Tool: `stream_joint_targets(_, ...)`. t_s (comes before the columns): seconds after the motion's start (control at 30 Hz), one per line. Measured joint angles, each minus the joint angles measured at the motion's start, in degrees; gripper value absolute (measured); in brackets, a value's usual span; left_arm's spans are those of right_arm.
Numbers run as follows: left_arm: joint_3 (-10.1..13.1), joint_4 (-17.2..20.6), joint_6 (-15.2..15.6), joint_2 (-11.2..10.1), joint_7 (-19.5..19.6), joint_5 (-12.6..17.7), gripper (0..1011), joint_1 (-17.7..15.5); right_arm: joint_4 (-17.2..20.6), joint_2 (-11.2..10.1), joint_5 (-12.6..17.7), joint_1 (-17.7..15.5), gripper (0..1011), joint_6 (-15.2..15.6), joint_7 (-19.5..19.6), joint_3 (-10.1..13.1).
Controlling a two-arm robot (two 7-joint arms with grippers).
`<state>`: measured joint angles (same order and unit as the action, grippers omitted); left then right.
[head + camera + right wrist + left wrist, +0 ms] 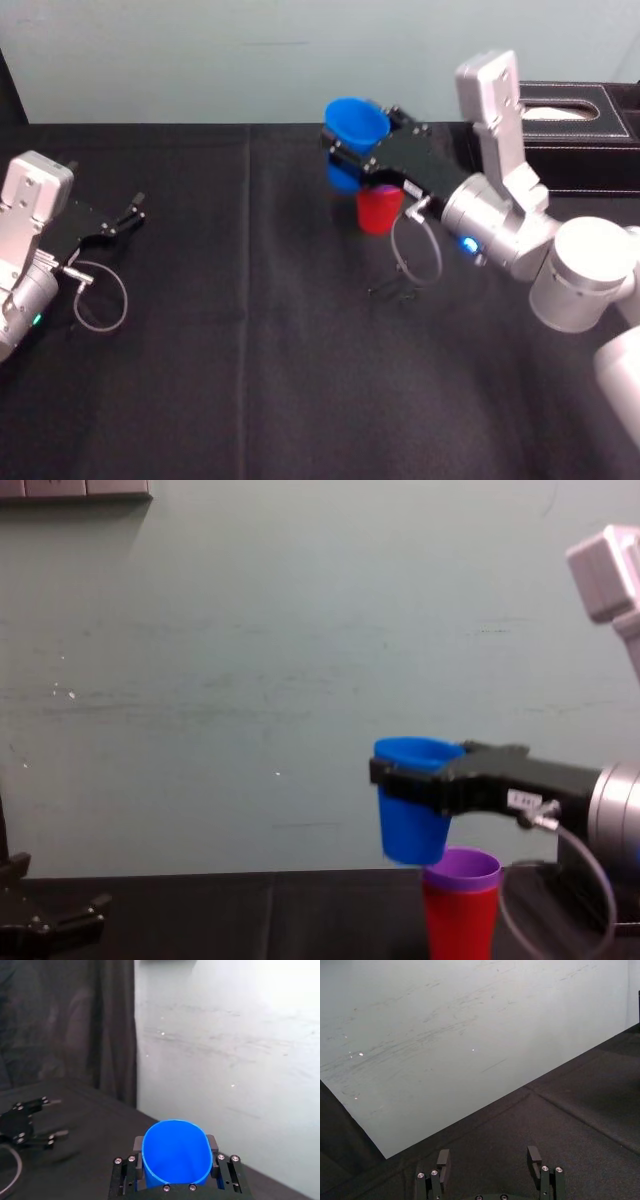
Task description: Stack the three plastic cups sequentially using one hand.
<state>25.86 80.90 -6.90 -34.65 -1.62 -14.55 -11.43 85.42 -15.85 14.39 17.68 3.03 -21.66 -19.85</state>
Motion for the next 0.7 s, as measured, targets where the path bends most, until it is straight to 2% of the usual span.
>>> stream_joint_targets(0.2, 0.0, 0.0, 0.0, 0.0, 0.0, 0.0, 1005, 0.0, -1.5, -0.5, 0.3, 2.1, 723, 0.6, 0.8, 0.7)
stream_joint_targets(0.7, 0.0, 0.0, 0.0, 0.0, 0.0, 0.0, 1005, 0.0, -5.6, -1.0, 0.5, 4.0, 723, 0.1, 1.6, 1.6)
